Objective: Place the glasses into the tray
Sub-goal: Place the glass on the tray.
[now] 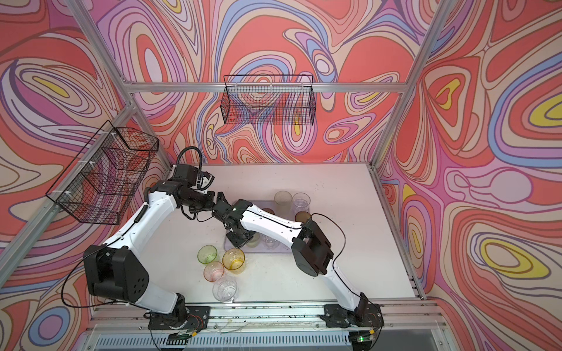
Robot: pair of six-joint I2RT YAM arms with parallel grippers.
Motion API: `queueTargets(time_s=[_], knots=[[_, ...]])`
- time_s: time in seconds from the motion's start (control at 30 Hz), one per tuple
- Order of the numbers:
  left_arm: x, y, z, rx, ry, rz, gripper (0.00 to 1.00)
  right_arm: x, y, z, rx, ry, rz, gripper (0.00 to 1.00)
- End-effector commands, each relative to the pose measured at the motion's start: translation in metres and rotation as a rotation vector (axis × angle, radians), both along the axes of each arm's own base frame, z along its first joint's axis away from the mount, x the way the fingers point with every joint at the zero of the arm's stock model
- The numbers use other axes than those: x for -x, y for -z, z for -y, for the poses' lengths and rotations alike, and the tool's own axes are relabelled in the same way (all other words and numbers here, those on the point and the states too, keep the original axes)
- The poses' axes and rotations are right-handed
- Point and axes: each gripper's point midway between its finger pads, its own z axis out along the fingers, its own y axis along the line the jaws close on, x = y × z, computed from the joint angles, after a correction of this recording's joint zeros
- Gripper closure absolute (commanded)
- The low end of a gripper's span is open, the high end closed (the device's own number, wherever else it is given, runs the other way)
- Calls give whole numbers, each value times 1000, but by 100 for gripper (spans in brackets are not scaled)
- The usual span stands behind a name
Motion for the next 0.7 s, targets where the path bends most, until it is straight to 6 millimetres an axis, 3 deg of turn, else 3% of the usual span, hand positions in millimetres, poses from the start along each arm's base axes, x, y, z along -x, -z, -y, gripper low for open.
queueTargets(time_s=[0.0,0.27,0.67], knots=[[0,-6,-8,-14,-30,-6,0,-3,8,0,8,12,-2,100],[-2,-5,-13,-16,-51,-13,0,-3,11,2,23,11,-8,100],[-3,-5,-20,-33,-78,-8,6,-9,-12,-5,-35,9,41,79]])
